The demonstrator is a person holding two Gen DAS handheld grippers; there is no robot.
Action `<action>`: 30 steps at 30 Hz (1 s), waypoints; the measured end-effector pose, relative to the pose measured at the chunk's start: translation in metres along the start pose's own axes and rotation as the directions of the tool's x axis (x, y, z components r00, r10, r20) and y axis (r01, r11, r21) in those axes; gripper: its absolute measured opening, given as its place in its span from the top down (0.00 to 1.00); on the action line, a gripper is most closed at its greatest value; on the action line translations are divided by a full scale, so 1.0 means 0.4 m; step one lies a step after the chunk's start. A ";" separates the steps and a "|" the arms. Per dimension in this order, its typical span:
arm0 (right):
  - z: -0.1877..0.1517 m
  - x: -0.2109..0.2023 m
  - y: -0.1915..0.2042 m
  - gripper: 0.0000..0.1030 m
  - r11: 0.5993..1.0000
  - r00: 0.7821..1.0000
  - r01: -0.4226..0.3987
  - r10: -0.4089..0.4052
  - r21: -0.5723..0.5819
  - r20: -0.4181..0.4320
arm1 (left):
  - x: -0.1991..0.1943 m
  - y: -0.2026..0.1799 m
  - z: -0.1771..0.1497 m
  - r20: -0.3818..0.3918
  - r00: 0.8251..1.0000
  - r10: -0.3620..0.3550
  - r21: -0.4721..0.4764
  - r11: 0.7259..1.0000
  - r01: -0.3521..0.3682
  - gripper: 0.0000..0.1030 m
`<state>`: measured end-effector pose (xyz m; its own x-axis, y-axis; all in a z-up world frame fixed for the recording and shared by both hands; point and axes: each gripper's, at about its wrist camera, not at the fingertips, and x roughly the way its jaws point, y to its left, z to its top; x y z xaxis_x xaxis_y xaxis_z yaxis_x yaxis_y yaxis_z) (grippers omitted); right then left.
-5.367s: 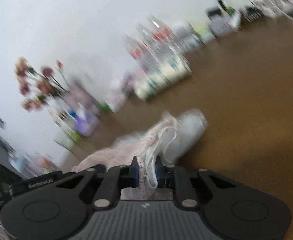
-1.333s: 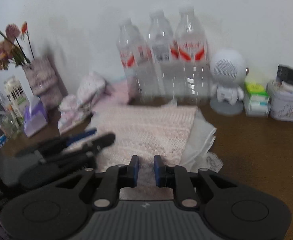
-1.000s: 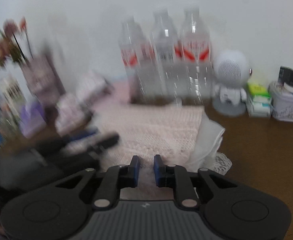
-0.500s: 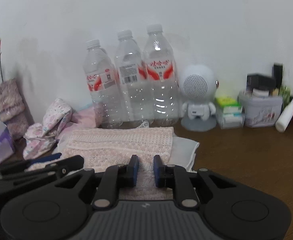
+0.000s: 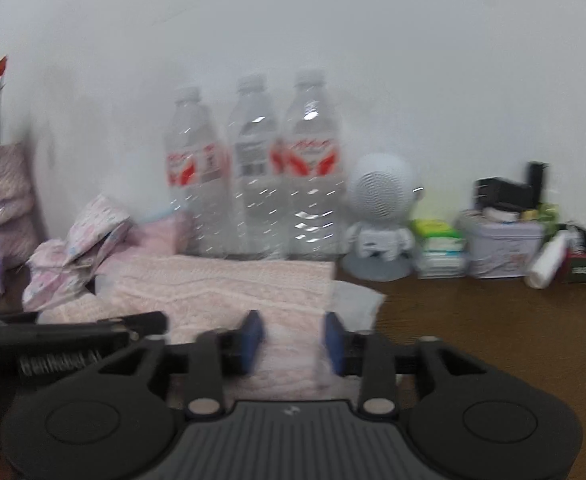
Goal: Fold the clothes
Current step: 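Open both grippers and pull them back from the bundle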
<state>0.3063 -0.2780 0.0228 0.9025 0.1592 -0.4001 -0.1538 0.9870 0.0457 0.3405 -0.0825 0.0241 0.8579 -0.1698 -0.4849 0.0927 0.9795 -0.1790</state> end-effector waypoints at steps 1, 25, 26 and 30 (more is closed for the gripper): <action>0.008 -0.038 0.008 0.62 0.999 1.000 0.003 -0.004 -0.034 -0.012 | -0.017 0.018 0.006 -0.033 0.999 -0.017 -0.044 0.999 0.015 0.15; -0.424 -0.724 0.290 0.07 0.997 0.962 -0.079 0.075 -0.008 -0.262 | -0.810 0.096 -0.419 -0.160 0.960 0.229 0.150 0.967 -0.205 0.00; -0.425 -0.729 0.290 0.07 0.997 0.963 -0.075 0.072 -0.002 -0.261 | -0.806 0.097 -0.426 -0.170 0.958 0.230 0.155 0.967 -0.204 0.00; -0.396 -0.732 0.300 0.02 0.999 0.961 -0.038 0.030 -0.025 -0.274 | -0.809 0.090 -0.450 -0.155 0.961 0.228 0.166 0.965 -0.202 0.00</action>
<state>-0.0404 -0.2094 0.0004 0.7531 0.1770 -0.6337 -0.1983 0.9794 0.0380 -0.0247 -0.0117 0.0204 0.7672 0.0435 -0.6399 -0.0004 0.9977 0.0673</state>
